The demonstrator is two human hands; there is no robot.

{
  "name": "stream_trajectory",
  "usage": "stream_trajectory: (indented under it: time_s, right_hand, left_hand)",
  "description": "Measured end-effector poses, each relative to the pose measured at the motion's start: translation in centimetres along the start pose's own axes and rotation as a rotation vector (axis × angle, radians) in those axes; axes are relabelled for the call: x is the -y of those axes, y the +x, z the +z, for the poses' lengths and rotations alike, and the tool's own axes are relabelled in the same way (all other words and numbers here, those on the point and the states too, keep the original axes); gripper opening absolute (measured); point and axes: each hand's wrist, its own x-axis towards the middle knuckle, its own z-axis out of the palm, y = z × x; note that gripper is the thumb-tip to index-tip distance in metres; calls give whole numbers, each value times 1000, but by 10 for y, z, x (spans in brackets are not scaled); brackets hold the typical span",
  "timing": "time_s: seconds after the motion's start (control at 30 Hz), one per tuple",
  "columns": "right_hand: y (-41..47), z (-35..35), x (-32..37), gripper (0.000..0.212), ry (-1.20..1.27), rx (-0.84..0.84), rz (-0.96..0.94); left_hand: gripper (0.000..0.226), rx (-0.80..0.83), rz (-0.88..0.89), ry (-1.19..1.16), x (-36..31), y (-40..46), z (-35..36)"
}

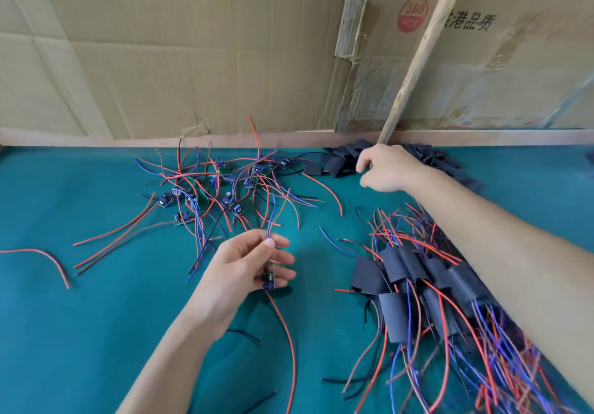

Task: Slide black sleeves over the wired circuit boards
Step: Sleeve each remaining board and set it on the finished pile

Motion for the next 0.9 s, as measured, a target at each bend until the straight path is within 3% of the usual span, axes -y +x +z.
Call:
stream_trajectory:
  time_s: [0.23, 0.5, 0.57, 0.67, 0.77, 0.83, 0.9]
  right_hand:
    - [28, 45, 12, 61, -72, 118, -186]
    - [30, 59, 14, 55, -194, 69, -158]
    - [25, 49, 17, 47, -107, 23, -137]
    - [4, 23, 23, 4, 74, -164, -60]
    - [-28, 2, 26, 16, 420, -289, -50]
    - [-61, 3, 33, 9, 694, -252, -76]
    - [-90, 21, 44, 10, 810, -193, -153]
  left_hand:
    - [25, 5, -27, 42, -1, 0, -1]
    - [25, 10, -55, 13, -1, 1, -1]
    - [25, 7, -53, 2, -1, 1, -1]
    - [25, -12, -32, -11, -1, 2, -1]
    - [27, -47, 13, -32, 1, 3, 0]
    - [31, -42, 46, -53, 1, 2, 1]
    - [32, -5, 79, -57, 1, 1, 1]
